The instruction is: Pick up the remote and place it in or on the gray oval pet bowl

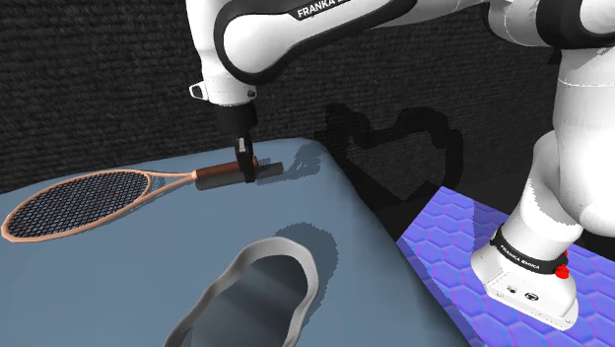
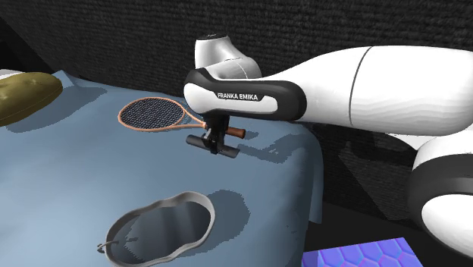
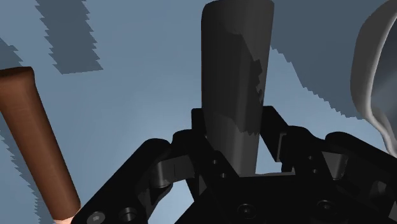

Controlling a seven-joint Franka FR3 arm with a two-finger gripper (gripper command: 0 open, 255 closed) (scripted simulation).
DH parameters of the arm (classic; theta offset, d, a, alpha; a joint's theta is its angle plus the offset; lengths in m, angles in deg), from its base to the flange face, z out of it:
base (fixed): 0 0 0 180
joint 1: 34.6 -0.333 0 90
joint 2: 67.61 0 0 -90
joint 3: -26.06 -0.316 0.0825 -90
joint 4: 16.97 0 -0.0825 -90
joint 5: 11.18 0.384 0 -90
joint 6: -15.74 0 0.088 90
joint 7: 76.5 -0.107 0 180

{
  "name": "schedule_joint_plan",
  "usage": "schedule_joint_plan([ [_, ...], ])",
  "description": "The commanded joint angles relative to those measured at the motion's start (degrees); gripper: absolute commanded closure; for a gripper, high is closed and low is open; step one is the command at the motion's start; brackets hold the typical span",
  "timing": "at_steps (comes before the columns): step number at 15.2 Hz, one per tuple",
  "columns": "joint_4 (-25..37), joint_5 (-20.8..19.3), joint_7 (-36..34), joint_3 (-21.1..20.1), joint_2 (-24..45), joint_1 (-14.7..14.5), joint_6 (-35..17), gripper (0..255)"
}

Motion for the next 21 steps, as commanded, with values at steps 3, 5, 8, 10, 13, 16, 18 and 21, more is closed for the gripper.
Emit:
schedule_joint_plan([
  [3, 2.62, 0.06, -0.18, -0.09, -0.33, -0.11, 2.94, 255],
  [5, 3.98, 0.08, -0.23, -0.12, -0.45, -0.14, 4.42, 255],
  [8, 6.04, 0.10, -0.31, -0.15, -0.53, -0.21, 6.55, 255],
  [10, 3.28, 0.30, -2.40, -0.92, -2.27, -1.48, 5.40, 255],
  [13, -0.13, 0.55, -5.64, -2.14, -4.41, -3.46, 3.92, 255],
  [16, -2.75, 0.73, -9.01, -3.42, -6.02, -5.52, 2.70, 255],
  [18, -4.09, 0.79, -11.32, -4.32, -6.82, -6.94, 2.01, 255],
  [21, -5.53, 0.77, -14.90, -5.69, -7.60, -9.14, 1.13, 255],
])
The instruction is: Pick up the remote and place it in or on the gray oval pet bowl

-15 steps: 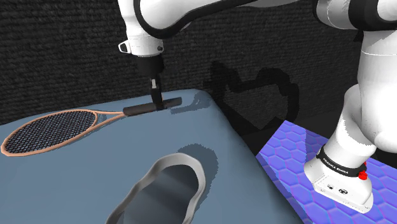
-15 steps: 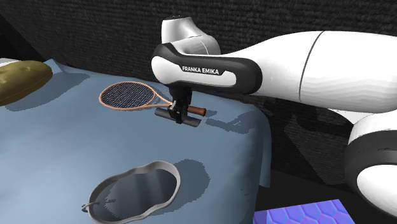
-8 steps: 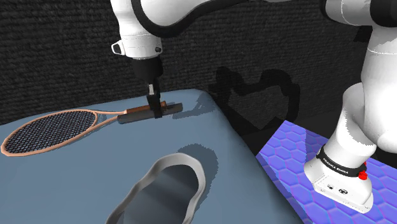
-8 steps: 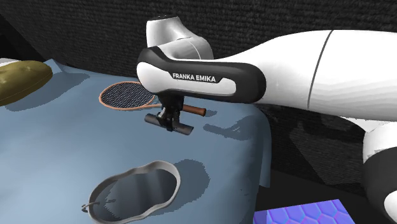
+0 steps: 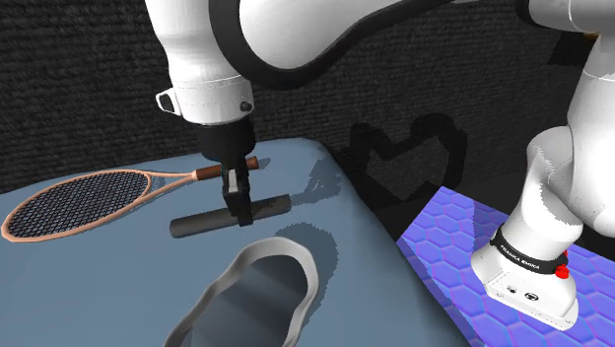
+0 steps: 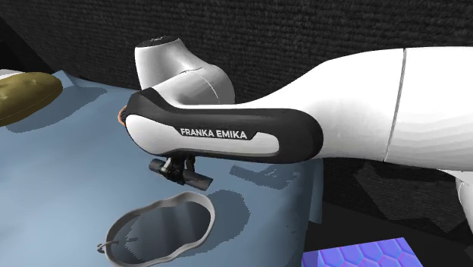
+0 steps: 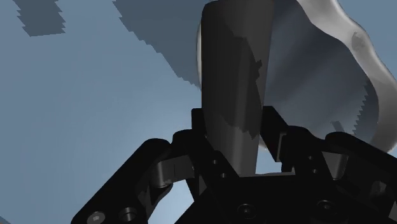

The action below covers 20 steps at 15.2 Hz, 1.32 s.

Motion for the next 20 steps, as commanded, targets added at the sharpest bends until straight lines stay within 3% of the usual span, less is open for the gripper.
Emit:
schedule_joint_plan([
  [1, -0.67, -0.08, -2.56, -0.93, -0.33, -1.55, -0.50, 255],
  [8, -0.95, -0.91, -11.46, -4.13, 0.18, -7.14, -1.70, 255],
  [20, -7.24, -1.69, -11.77, -3.93, 2.16, -7.41, -9.86, 255],
])
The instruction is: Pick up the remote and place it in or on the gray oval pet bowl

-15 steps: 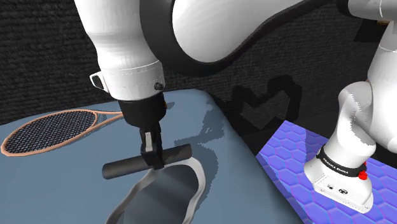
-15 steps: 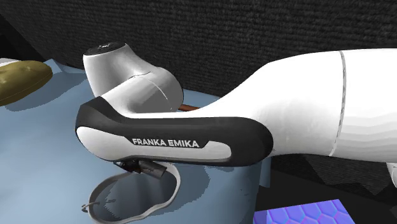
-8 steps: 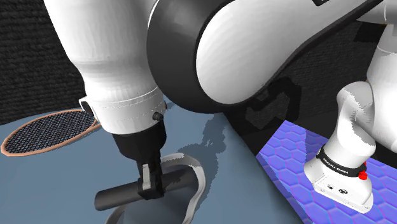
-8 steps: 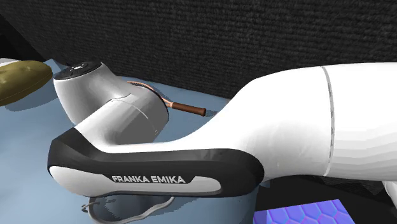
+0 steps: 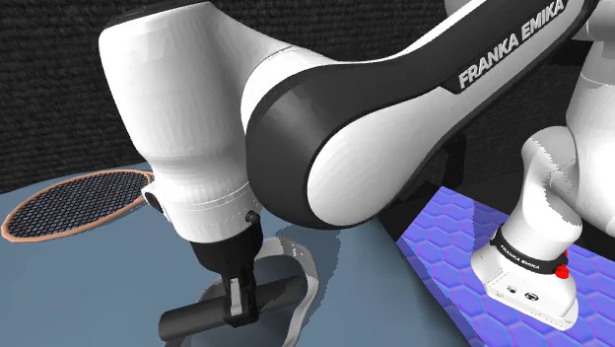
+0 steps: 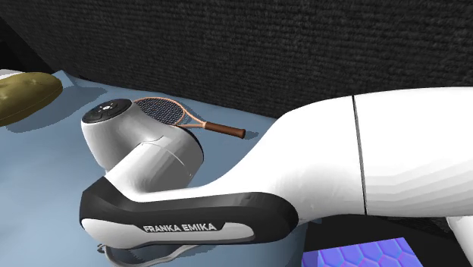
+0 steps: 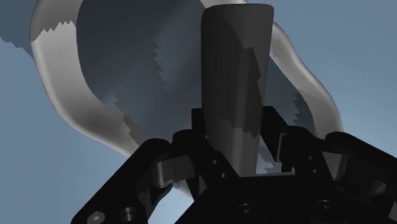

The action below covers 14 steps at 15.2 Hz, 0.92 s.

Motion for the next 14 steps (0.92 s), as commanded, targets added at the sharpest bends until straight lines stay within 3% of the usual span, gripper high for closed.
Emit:
schedule_joint_plan([
  [1, -0.96, -0.02, 0.04, 0.03, 0.06, 0.03, -1.05, 255],
  [7, -0.95, -0.02, 0.04, 0.03, 0.07, 0.03, -1.04, 255],
  [8, -0.95, -0.02, 0.04, 0.03, 0.07, 0.03, -1.05, 0],
  [14, 0.30, 0.19, 0.18, -0.02, -0.46, 0.14, 0.71, 0],
])
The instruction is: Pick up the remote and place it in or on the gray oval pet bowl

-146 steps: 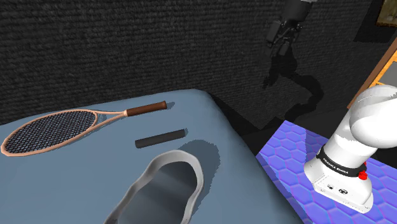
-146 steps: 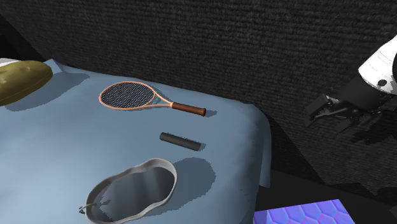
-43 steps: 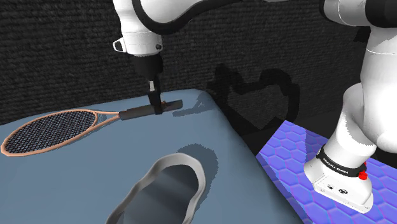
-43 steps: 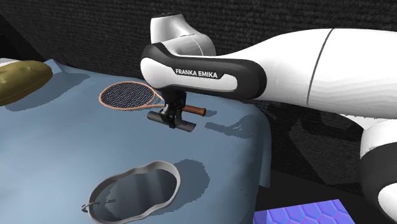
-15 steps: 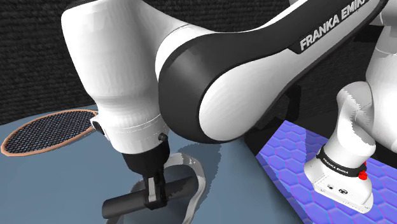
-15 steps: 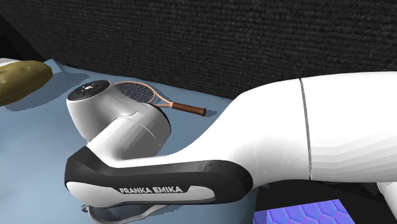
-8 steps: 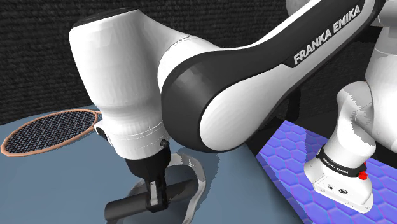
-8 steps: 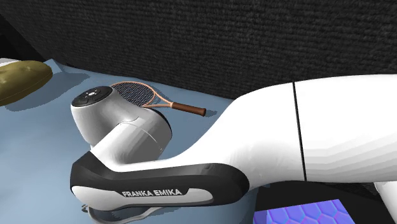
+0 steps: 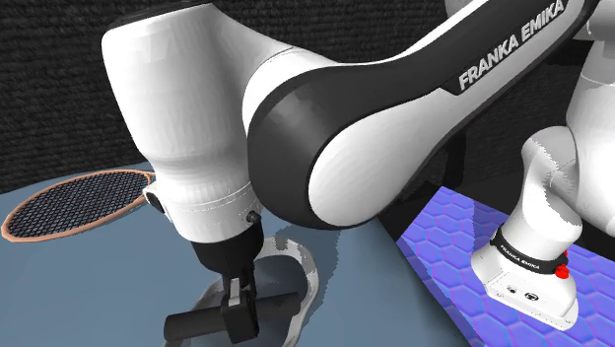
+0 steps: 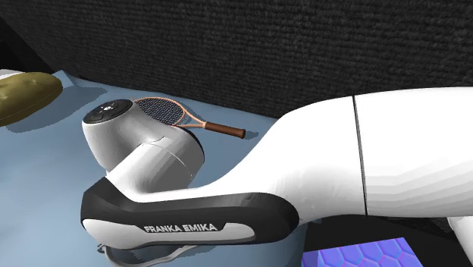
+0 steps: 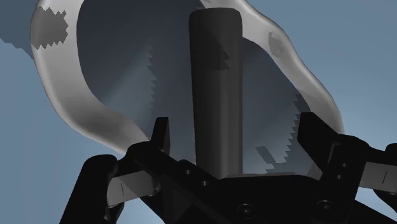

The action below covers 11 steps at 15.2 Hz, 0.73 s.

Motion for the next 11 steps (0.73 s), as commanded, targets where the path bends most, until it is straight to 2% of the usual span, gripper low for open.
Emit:
schedule_joint_plan([
  [1, 1.95, 0.31, 0.21, -0.06, -0.78, 0.17, 2.70, 0],
  [3, 4.59, 0.56, 0.38, -0.09, -1.41, 0.29, 5.94, 0],
  [11, 4.59, 0.56, 0.38, -0.09, -1.41, 0.29, 5.94, 0],
])
